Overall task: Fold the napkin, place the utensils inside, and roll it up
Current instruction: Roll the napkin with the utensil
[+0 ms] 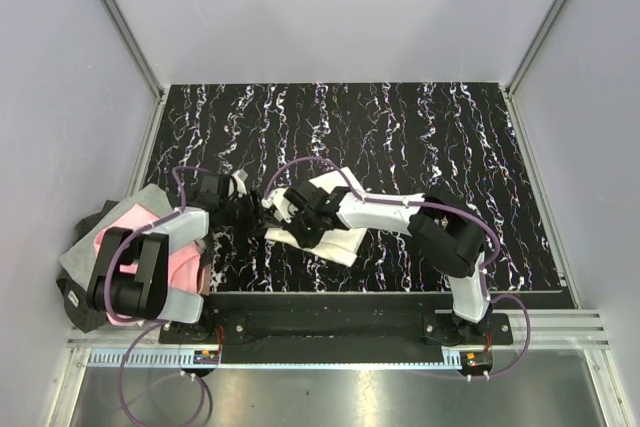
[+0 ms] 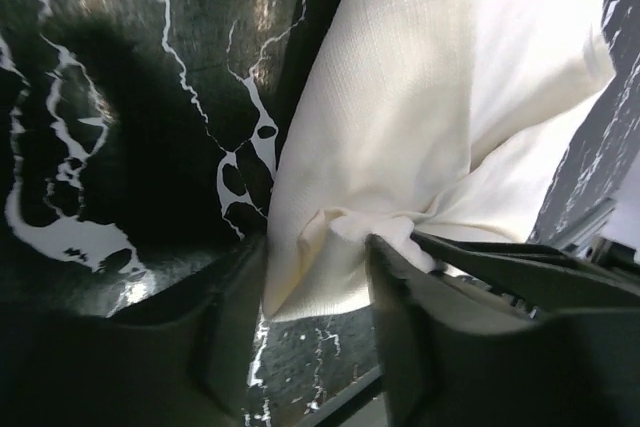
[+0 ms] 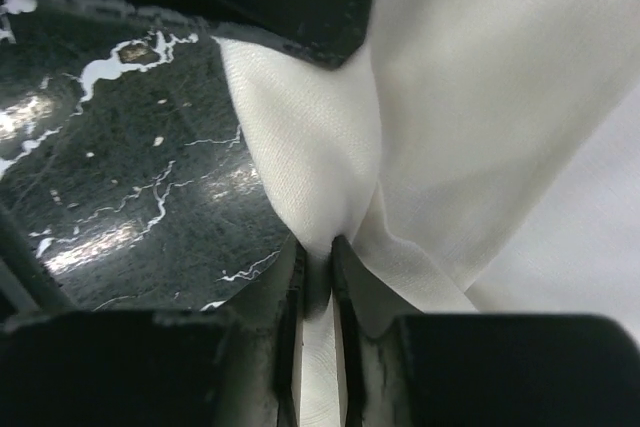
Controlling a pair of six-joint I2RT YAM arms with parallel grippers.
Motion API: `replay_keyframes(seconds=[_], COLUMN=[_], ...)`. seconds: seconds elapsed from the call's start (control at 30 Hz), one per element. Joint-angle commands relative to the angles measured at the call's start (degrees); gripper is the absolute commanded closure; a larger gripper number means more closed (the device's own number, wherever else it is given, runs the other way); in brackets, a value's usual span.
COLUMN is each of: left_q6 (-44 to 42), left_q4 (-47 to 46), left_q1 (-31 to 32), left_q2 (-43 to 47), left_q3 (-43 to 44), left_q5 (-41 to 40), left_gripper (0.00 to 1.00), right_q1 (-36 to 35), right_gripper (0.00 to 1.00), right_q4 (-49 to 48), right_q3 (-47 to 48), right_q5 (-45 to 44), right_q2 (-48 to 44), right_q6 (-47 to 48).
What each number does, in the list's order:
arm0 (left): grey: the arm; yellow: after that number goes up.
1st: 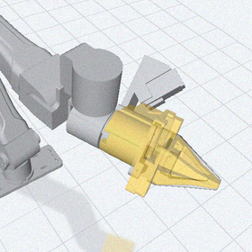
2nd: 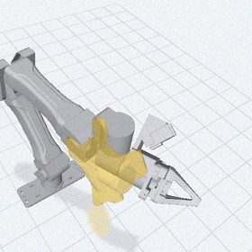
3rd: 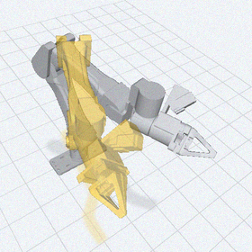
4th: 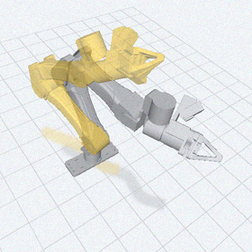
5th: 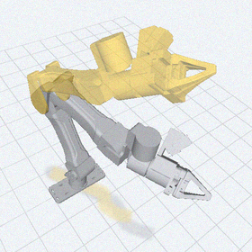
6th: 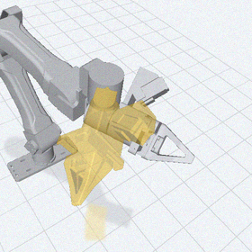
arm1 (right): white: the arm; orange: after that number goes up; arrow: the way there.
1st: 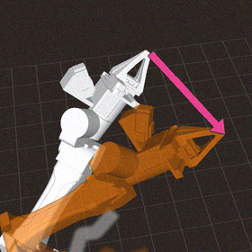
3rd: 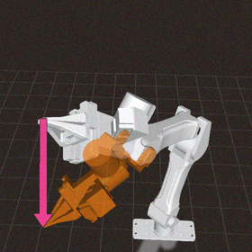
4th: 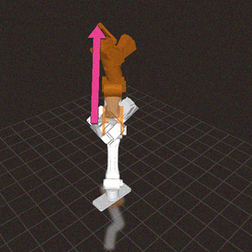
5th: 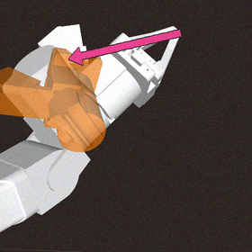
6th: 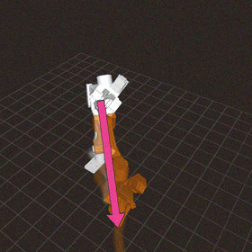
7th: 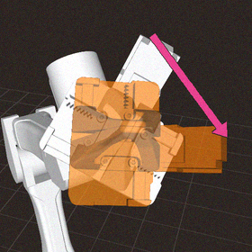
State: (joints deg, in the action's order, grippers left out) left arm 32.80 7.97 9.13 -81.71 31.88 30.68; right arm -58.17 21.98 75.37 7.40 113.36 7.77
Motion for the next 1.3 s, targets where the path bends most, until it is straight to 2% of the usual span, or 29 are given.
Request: replay_keyframes(seconds=[0.0,0.07,0.23,0.63,0.9,1.03,1.27], left_q6=[-1.15,-1.68,-1.86,-0.19,-0.72,-0.72,0.42], left_q4=[1.96,3.37,2.50,-4.35,-7.79,-10.69,-12.71], left_q1=[-1.21,-1.22,-1.22,2.65,3.53,3.53,4.23], left_q2=[5.94,8.83,12.89,14.65,9.30,3.25,-1.87], left_q3=[1.87,2.05,0.03,-6.21,-4.64,-2.88,-2.00], left_q5=[-3.76,-5.36,-7.21,-5.36,-7.30,-5.90,-2.12], left_gripper=[0.38,0.32,0.30,0.26,0.24,0.24,0.28], right_q1=[2.53,4.28,10.53,18.62,20.46,20.91,21.70], right_gripper=[0.87,0.88,0.89,0.91,0.92,0.92,0.92], right_q4=[8.69,8.70,8.70,8.87,8.96,8.87,8.96], right_q3=[-3.21,-2.86,-0.41,5.48,7.77,8.12,8.82], right_q5=[12.97,19.04,33.87,56.83,61.77,62.74,63.62], right_q2=[4.85,4.24,5.02,15.38,20.23,21.46,23.13], right_q6=[-3.02,-3.20,-3.73,-4.78,-4.96,-4.96,-4.61])
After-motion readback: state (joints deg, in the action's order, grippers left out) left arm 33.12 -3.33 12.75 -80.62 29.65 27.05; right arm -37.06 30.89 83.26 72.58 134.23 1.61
